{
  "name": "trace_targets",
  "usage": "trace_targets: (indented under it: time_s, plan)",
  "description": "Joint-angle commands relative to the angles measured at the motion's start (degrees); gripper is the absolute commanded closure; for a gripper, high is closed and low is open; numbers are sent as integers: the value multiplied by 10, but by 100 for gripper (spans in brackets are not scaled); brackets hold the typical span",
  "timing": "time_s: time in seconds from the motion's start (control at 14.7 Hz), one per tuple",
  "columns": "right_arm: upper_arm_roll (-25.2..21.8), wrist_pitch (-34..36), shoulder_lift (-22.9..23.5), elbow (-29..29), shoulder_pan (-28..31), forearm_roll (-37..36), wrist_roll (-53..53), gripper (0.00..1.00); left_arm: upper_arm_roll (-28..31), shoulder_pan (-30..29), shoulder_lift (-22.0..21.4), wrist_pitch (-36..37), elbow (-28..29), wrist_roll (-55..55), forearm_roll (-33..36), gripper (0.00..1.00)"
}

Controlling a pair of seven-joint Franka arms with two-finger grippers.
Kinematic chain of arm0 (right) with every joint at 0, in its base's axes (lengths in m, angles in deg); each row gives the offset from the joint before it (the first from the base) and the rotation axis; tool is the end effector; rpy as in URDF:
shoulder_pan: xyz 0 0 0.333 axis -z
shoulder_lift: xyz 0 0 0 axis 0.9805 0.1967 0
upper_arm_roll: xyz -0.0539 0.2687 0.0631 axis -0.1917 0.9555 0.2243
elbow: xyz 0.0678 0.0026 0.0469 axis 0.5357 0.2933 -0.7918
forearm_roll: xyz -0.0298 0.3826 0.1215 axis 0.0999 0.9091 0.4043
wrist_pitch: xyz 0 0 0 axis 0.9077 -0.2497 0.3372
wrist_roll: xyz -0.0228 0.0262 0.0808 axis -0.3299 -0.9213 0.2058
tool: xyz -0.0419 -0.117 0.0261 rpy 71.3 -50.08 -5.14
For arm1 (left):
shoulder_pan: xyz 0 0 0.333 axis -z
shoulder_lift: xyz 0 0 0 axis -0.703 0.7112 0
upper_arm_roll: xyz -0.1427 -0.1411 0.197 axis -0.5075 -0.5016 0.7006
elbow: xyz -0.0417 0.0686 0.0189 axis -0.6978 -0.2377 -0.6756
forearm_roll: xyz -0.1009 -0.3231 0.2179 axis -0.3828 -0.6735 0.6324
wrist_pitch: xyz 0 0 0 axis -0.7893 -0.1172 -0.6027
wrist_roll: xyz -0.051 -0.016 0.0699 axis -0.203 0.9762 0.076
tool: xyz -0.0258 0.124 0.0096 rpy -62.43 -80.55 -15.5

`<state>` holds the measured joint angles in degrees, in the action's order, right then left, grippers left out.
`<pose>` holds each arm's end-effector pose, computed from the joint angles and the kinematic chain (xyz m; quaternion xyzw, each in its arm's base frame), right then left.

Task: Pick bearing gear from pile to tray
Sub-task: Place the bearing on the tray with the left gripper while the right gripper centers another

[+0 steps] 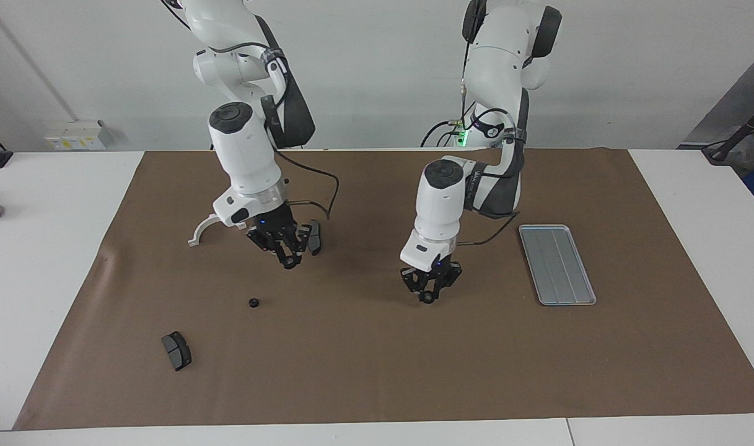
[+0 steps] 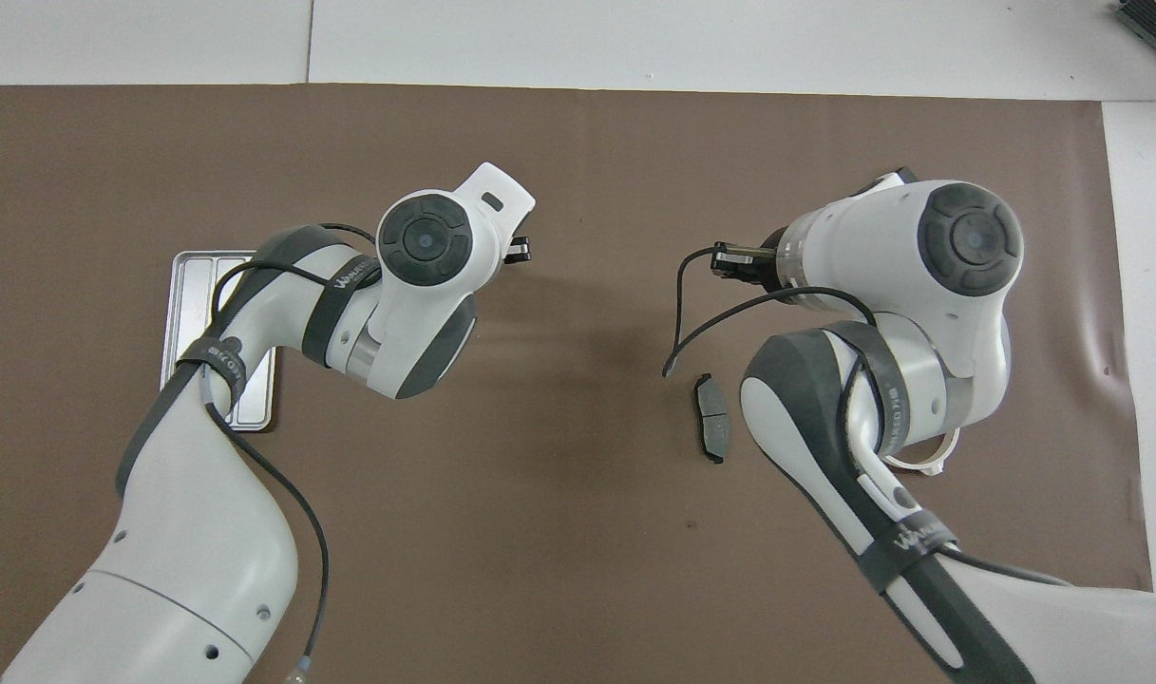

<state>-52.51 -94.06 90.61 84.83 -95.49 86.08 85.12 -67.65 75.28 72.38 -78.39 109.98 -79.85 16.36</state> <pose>0.6132 0.2092 0.3706 -0.9879 0.0917 -0.0972 0.0791 0.6111 -0.3123 0.2897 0.9924 0.0201 0.1215 0.0039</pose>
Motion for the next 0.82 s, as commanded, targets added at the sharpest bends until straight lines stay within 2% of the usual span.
trace_targets:
  time_s: [0.0,0.27,0.48,0.68,0.75]
  plan:
    - [3,-11,91,-108,-35,6,71,100,-5,-48,-114,-7,134,85,13,100]
    - [0,-36,174,-172,-83,-10,127,100,-7,-127,-201,-9,237,226,12,100]
    - [3,-95,236,-205,-97,-52,173,100,-7,-188,-213,-8,262,317,10,100]
    - [2,-147,258,-201,-111,-53,175,100,-9,-255,-219,-9,281,386,4,100]
    - [2,-147,256,-197,-112,-52,175,74,-9,-273,-220,-11,285,393,0,100]
